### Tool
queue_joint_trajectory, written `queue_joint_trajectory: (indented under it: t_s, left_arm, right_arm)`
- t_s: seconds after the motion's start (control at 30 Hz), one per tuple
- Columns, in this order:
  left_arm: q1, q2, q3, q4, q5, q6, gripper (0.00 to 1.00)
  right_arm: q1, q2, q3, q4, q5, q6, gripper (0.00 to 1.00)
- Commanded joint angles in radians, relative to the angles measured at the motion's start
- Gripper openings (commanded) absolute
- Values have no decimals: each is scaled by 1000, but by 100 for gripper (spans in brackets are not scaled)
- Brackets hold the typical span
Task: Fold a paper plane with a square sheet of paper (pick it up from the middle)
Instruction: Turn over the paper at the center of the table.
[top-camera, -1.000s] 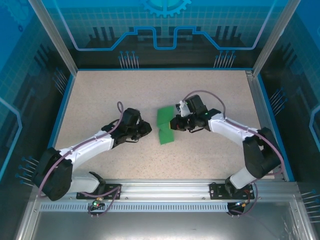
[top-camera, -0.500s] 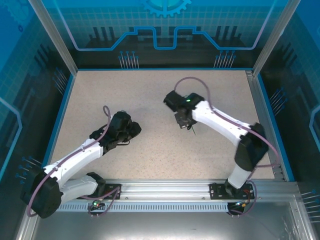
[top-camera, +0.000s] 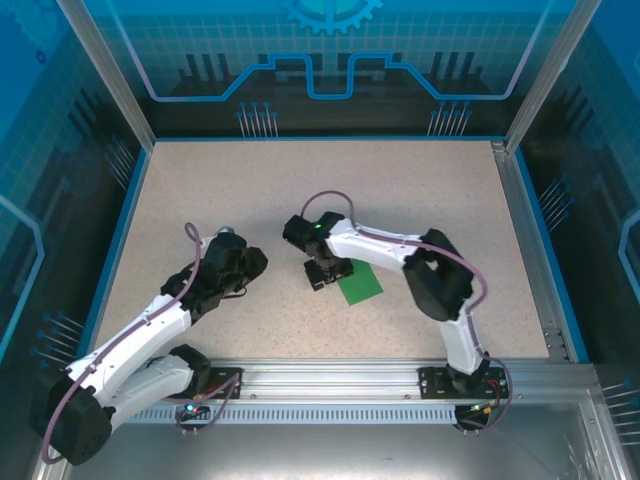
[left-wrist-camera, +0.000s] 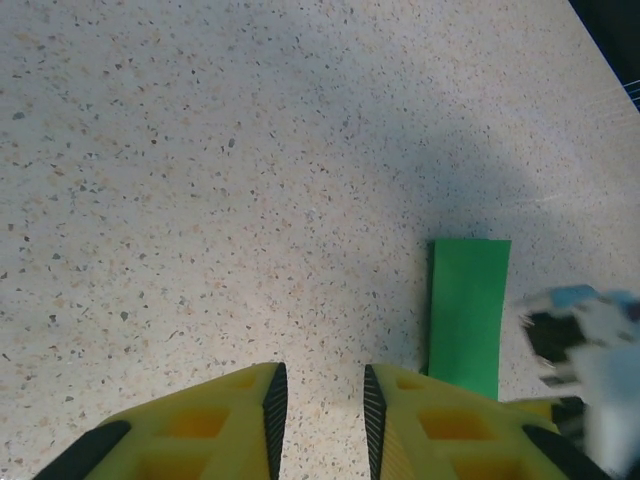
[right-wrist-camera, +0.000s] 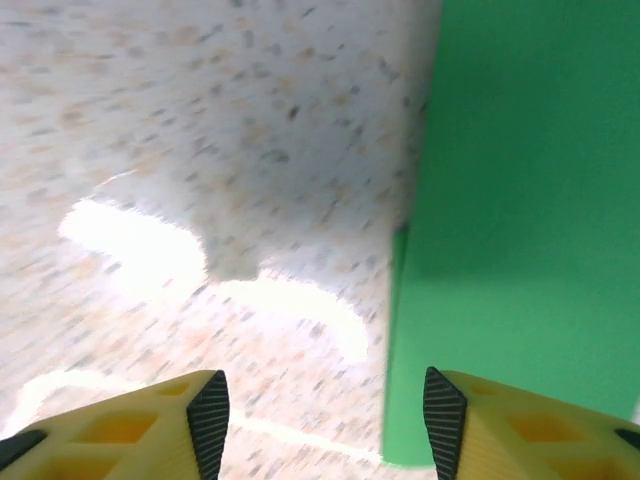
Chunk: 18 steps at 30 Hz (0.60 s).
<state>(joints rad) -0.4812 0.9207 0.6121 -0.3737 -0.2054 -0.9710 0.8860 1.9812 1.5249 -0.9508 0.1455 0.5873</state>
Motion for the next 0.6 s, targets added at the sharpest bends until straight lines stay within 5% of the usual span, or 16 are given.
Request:
queue_joint_trajectory:
  t_s: [0.0, 0.27, 0.57]
  left_arm:
    - [6, 10, -15, -5, 17, -6, 32]
    - [-5, 253, 72, 182, 298, 74, 33]
    - [-75, 559, 275, 211, 397, 85, 33]
  right_arm:
    - [-99, -193, -155, 213, -250, 36, 57]
    - [-322, -396, -589, 623, -570, 97, 25]
    - [-313, -295, -736, 788, -561, 208, 16]
